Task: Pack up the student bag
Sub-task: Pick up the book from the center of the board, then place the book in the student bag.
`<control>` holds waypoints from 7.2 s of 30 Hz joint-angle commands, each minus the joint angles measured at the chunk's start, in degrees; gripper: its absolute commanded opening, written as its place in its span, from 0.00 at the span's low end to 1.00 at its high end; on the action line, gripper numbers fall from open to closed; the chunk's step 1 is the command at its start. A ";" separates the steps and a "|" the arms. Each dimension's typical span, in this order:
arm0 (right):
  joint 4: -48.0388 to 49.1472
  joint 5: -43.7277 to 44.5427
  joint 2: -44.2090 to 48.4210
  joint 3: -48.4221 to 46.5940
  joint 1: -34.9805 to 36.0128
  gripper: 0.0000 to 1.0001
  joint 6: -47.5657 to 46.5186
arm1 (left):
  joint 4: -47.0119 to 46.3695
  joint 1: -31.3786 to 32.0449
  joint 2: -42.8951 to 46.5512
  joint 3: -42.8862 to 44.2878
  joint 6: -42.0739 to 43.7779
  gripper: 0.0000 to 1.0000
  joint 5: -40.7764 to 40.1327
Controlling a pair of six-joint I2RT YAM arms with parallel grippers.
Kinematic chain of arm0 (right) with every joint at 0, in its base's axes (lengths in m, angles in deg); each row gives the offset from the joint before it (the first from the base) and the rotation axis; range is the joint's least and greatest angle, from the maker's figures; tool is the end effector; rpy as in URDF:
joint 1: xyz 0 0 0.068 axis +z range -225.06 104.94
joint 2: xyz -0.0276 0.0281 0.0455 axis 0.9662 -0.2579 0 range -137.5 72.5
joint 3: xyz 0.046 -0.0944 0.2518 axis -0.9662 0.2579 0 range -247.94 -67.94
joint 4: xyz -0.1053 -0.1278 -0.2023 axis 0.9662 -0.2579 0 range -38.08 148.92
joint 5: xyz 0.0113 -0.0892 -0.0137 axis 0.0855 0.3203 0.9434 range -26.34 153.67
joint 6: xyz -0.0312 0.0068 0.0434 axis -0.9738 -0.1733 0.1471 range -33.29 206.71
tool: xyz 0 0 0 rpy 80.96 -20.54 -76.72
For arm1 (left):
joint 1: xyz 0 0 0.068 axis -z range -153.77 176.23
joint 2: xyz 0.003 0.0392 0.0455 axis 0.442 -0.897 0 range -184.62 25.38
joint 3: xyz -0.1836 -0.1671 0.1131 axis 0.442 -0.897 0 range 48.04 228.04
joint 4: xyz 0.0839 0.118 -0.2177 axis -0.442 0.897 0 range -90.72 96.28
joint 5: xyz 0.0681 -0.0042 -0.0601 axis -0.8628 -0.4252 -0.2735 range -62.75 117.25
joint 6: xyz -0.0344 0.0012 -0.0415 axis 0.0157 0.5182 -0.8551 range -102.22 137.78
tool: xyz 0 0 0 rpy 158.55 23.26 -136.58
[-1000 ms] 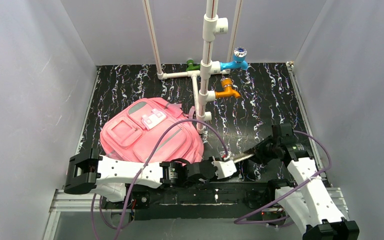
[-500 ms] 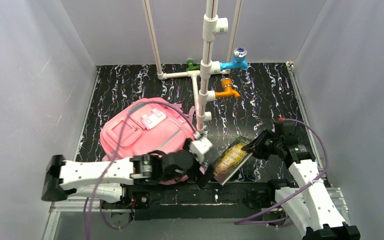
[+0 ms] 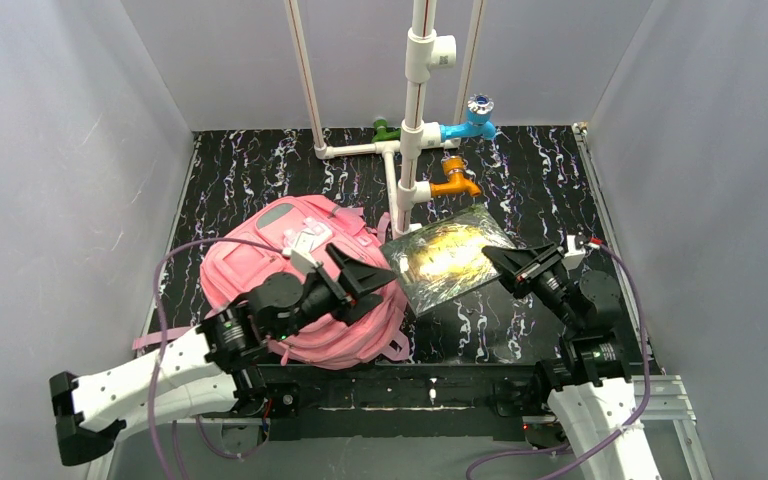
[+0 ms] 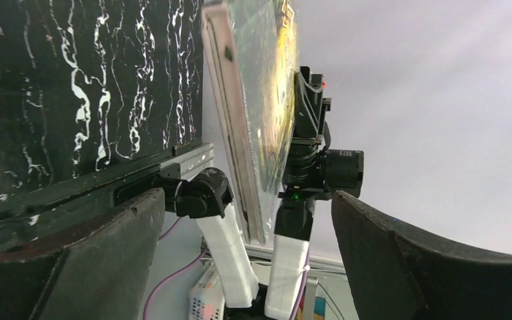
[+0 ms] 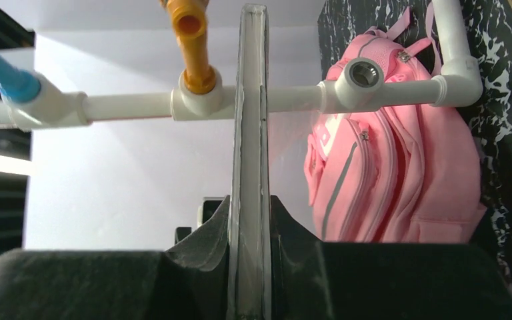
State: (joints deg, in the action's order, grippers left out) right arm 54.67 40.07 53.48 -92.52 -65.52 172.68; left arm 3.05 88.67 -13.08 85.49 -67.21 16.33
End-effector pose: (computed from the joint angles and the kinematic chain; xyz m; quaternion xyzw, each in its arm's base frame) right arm 0.1111 0.0331 0.2856 0.3085 0.6280 0.6143 0.3649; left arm 0.0836 -0.1457 0.3243 -0.2064 0.7059 -0.6273 0.2562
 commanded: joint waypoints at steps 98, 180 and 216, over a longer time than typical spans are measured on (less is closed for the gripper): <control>-52.10 -25.57 -24.66 -26.26 9.44 0.01 -57.00 | 37.44 5.99 -25.54 19.19 66.71 0.76 -22.90; 53.94 26.97 -62.57 -14.98 48.46 0.01 -13.42 | 37.00 6.87 4.93 20.67 65.39 0.00 -14.15; 52.50 37.99 -69.19 -15.83 52.56 0.01 -19.16 | 35.53 6.82 3.46 18.30 61.63 0.00 -12.33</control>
State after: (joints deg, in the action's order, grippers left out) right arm 94.64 66.01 -13.08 -104.04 -13.43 158.91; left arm 44.28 95.31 -10.26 102.14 -3.50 2.35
